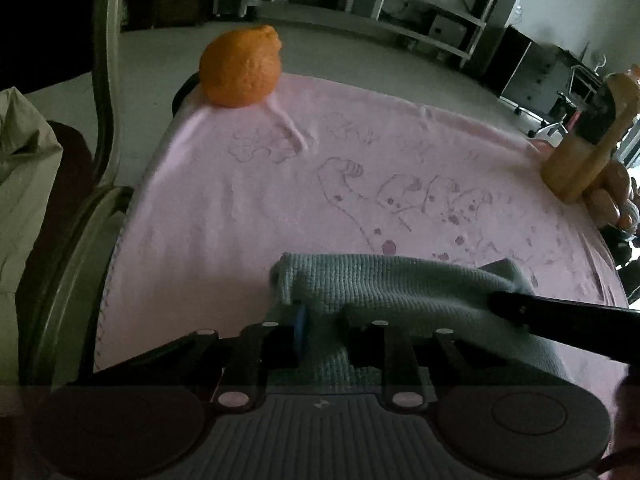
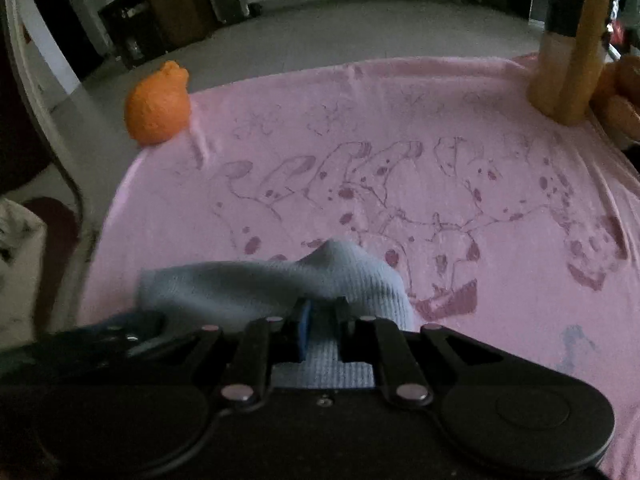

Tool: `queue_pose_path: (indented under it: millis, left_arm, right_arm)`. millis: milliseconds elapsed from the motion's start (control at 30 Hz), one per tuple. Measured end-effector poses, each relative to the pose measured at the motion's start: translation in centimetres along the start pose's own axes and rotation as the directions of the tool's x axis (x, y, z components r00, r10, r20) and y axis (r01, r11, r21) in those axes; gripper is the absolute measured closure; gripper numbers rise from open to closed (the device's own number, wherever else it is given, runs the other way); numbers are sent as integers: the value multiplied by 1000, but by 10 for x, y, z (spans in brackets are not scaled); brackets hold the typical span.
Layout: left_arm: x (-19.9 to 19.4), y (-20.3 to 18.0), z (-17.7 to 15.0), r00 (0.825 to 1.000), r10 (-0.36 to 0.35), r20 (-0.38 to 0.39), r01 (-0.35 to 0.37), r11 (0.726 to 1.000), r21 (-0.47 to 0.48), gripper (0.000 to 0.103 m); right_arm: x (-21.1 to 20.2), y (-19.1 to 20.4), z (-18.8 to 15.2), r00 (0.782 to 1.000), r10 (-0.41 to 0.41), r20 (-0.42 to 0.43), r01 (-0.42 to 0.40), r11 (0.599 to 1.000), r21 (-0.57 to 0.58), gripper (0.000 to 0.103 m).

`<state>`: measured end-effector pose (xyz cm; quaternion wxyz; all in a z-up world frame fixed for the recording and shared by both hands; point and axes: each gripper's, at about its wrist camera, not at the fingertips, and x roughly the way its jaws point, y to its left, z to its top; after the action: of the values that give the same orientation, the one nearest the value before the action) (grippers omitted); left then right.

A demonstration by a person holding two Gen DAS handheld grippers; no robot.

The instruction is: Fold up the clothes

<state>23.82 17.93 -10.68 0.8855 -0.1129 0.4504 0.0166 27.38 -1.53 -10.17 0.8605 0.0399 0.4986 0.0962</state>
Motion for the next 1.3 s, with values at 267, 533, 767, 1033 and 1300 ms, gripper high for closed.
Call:
queue_pose_path:
  millis: [267,533,767,1033,1300]
  left_arm:
    - [-32,18,-9,996,-55,66,59,996,-63,76]
    - [-91,28,-50,992,-79,97,89,991,-96,79]
    - [-64,17,-73,999,-15,-43,13,999,-46,82]
    - [-62,24,-73,999,-20,-45,17,997,-73,69]
    - [-108,47,-70,970,-203,137,225,960,-166,74]
  right_arm:
    - [-9,-4,2,1000,4,19,-4,1000,-4,93]
    - [-87,-46,-24,995,96,17,-97,993,73,85]
    - [-92,-36,-66,989,143,-43,-144,989,-23,85]
    - [-62,-44,-83,994,61,-89,-62,998,-12,80]
    - [-115,-49,-60,994,113,2,-113,994,-7,80]
